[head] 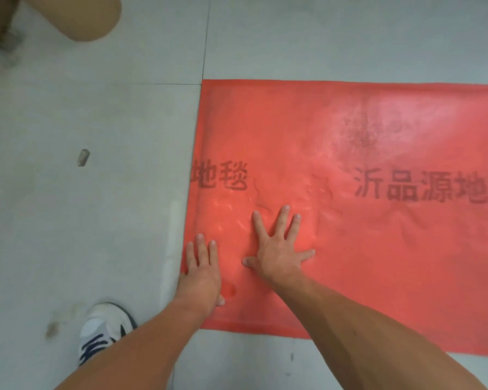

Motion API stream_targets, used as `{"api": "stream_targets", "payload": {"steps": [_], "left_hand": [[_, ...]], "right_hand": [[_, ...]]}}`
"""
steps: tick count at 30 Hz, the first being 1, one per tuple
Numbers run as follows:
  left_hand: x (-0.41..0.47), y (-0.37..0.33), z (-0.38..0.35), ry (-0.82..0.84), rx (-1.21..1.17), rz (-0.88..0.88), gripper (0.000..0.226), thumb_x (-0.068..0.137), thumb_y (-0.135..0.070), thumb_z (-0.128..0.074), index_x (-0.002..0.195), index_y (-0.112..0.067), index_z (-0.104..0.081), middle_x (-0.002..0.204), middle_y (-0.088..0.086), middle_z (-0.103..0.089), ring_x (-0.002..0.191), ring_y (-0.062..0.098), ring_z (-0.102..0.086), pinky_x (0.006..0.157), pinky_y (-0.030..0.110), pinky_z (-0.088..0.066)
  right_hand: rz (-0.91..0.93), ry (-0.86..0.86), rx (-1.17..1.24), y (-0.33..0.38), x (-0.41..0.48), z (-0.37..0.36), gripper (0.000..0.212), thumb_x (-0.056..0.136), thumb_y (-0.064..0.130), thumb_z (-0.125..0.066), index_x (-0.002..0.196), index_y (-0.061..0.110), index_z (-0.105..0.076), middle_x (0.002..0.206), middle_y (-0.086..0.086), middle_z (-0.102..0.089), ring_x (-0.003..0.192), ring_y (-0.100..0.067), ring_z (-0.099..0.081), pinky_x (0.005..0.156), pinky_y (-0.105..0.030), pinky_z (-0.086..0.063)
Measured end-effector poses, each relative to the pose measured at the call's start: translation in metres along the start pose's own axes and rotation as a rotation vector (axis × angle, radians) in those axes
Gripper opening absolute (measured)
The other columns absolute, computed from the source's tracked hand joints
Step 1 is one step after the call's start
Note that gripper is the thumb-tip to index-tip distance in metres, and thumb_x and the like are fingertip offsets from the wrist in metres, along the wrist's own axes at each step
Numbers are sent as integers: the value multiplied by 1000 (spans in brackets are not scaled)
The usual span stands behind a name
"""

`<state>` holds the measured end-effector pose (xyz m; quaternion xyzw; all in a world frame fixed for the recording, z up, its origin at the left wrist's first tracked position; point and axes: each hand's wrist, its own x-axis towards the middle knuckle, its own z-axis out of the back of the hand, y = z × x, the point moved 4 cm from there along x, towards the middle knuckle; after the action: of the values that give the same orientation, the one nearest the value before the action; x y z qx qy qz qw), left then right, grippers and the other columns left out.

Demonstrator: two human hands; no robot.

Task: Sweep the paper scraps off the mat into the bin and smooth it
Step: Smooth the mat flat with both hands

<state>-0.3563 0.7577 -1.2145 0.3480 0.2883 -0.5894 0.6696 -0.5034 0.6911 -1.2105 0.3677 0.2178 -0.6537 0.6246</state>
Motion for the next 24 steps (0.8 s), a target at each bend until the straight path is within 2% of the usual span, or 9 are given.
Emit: {"api": "stream_targets", "payload": {"steps": [4,9,13,16,18,20,24], "left_hand": [[-2,-1,4,19,-19,5,138,72,-52,-77,146,-4,29,144,21,44,145,44,22,120,45,-16],[-2,3,0,-29,-93,-14,137,72,-53,-76,147,-6,28,144,17,45,146,41,21,122,45,-12],[-22,16,-5,-114,-467,34,121,78,-50,-72,154,-5,11,161,18,18,151,30,6,122,30,-2],[-42,36,-16,-130,-569,11,99,90,-45,-60,156,-6,3,164,11,8,152,19,0,118,22,-3],[-42,44,-7,-207,-534,-7,80,95,-43,-51,155,-7,-13,163,11,-13,150,19,-16,118,23,-11],[-27,49,23,-335,-537,-13,67,95,-38,-52,151,-7,-31,155,13,-35,142,24,-34,117,28,-21],[34,45,112,-457,-604,-101,62,94,-30,-58,146,-1,-40,150,19,-43,138,30,-41,115,32,-27]], "right_hand": [[53,3,40,-7,-8,9,108,77,54,-72,142,57,14,149,2,44,141,-32,33,95,-81,-19],[85,126,-144,-21,-35,-17,127,66,54,-79,138,58,25,144,0,51,136,-36,40,87,-87,-13],[65,142,-150,-21,-29,-19,131,65,52,-81,135,59,29,142,0,54,133,-37,43,86,-88,-11],[56,141,-148,-20,-31,-19,132,64,52,-82,134,58,30,140,0,55,134,-37,42,87,-87,-13],[48,143,-151,-20,-32,-20,132,64,53,-82,134,59,31,136,0,58,134,-37,41,87,-87,-13],[53,146,-146,-19,-31,-19,131,65,52,-81,135,58,31,133,0,59,134,-37,41,88,-87,-13],[49,166,-164,-18,-29,-19,132,65,53,-81,133,58,33,133,-1,59,133,-38,43,88,-87,-13]]}}
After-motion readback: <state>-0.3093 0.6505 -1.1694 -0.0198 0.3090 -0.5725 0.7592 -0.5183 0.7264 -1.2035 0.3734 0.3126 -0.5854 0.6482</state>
